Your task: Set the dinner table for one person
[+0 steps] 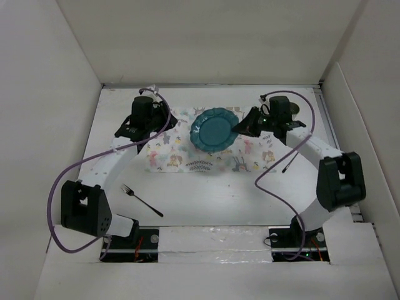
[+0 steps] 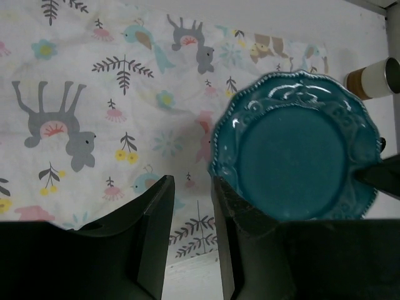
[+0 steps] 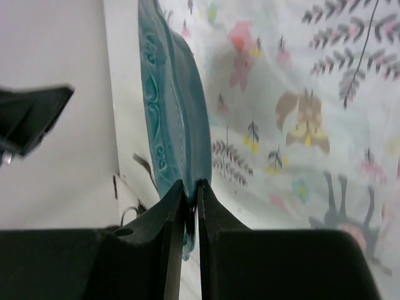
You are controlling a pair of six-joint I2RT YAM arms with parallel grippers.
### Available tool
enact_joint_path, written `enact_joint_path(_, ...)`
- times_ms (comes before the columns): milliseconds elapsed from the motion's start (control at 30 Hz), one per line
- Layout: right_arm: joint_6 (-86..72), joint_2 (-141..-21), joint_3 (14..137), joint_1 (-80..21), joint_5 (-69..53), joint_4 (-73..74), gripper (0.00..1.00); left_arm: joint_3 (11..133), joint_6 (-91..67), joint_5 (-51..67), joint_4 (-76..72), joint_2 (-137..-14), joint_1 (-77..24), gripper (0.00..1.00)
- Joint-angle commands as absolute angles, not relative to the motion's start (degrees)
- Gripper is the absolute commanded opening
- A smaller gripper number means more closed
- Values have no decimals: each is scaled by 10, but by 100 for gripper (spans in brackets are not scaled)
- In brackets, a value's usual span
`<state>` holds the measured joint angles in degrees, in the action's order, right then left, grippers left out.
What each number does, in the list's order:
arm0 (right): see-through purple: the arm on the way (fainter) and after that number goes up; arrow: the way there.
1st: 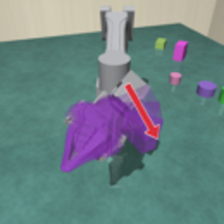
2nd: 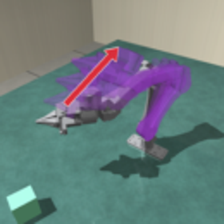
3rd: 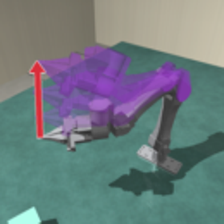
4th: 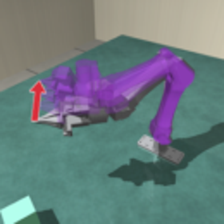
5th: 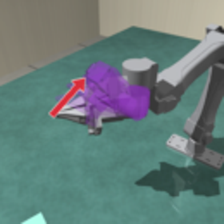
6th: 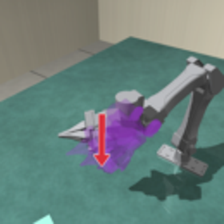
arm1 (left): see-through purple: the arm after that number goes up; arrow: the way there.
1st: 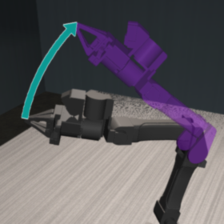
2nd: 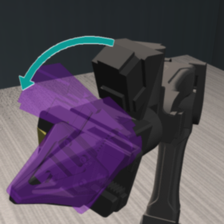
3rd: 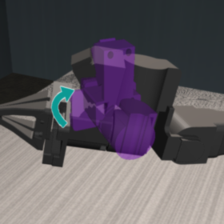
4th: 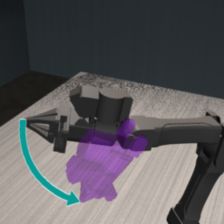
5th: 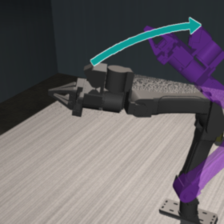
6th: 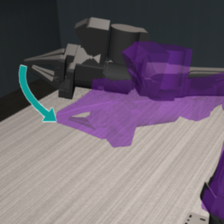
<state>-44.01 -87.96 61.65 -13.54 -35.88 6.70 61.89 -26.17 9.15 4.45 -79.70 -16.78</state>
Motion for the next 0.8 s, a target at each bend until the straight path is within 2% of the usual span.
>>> enact_joint_path(0,-513,-970,734,-139,-389,-69,0,630,-252,90,50,-759,-170,28)
enact_joint_path(200,-550,-1053,787,-150,-384,-94,0,618,-258,93,48,-733,-170,28)
enact_joint_path(367,-574,-1088,774,-161,-367,-120,0,613,-255,94,48,-736,-170,28)
enact_joint_path(600,-531,-1113,737,-172,-333,-57,0,600,-258,98,43,-738,-170,28)
enact_joint_path(700,-521,-1119,717,-172,-331,-42,10,600,-258,102,40,-742,-170,28)
enact_joint_path(733,-518,-1125,716,-172,-335,-27,19,601,-259,102,39,-742,-170,28)
enact_joint_path(767,-506,-1126,715,-172,-335,-18,23,601,-259,103,38,-742,-170,28)
